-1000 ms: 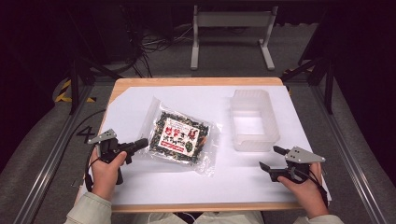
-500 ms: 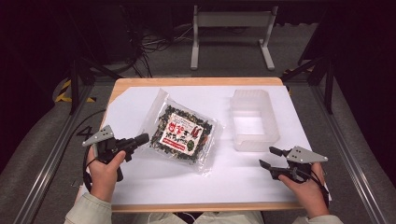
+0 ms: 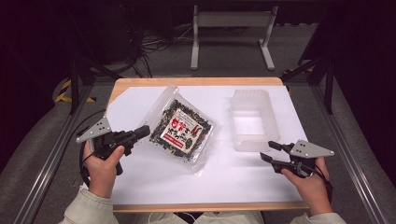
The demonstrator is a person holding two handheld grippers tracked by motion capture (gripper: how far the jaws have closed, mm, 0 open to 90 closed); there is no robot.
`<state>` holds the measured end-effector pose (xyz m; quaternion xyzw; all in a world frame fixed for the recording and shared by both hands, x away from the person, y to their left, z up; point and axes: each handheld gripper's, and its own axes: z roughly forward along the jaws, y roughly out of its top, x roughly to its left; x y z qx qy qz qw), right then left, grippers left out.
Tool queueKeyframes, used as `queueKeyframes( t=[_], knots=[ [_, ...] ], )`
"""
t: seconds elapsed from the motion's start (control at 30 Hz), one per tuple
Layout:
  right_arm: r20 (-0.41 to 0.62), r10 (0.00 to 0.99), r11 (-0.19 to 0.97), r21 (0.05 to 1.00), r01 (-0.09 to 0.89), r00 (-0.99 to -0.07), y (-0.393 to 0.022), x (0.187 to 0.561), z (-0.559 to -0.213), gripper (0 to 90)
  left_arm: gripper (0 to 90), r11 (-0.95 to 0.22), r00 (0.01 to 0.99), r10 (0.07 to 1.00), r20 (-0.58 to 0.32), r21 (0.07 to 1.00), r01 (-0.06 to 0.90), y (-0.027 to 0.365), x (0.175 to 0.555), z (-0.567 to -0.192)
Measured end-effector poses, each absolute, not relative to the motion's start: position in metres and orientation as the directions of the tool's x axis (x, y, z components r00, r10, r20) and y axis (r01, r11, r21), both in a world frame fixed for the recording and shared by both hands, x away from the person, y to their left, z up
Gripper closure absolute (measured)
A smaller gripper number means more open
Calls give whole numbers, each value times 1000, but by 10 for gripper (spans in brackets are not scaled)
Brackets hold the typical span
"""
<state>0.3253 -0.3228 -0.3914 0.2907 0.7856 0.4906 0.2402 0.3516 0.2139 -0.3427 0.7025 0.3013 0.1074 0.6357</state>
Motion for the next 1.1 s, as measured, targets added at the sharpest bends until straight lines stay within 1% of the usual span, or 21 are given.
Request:
queueKeyframes(
  t=[0.23,0.37,0.43,0.53,0.57,0.67,0.73,0.8,0.97,1.1],
  knots=[
    [-83,655,347,916,202,-751,-310,333,-377,455,896,-30,815,546,-196,967,253,204,349,-320],
    [-90,628,355,917,181,-773,-300,336,-368,441,896,-33,820,543,-181,971,236,201,348,-310],
    [-98,614,359,918,166,-784,-294,339,-362,426,895,-39,820,544,-176,971,235,199,348,-306],
    [-103,594,360,921,150,-798,-283,344,-350,379,895,-42,823,540,-178,971,237,196,348,-300],
    [-103,594,360,921,150,-798,-283,344,-350,379,896,-42,823,540,-178,971,237,196,348,-300],
    [-108,565,361,924,127,-818,-264,353,-338,327,895,-60,828,532,-174,968,242,193,348,-293],
    [-109,565,361,924,126,-818,-260,354,-337,316,896,-60,830,531,-172,969,240,192,348,-292],
    [-84,560,338,932,134,-824,-248,360,-336,274,896,-68,836,523,-165,970,233,192,348,-289],
    [-45,537,311,939,148,-842,-231,369,-339,274,896,-65,840,516,-166,971,231,191,346,-286],
    [-49,512,316,939,135,-858,-217,375,-341,276,896,-69,845,514,-148,975,212,191,344,-284]
  ],
)
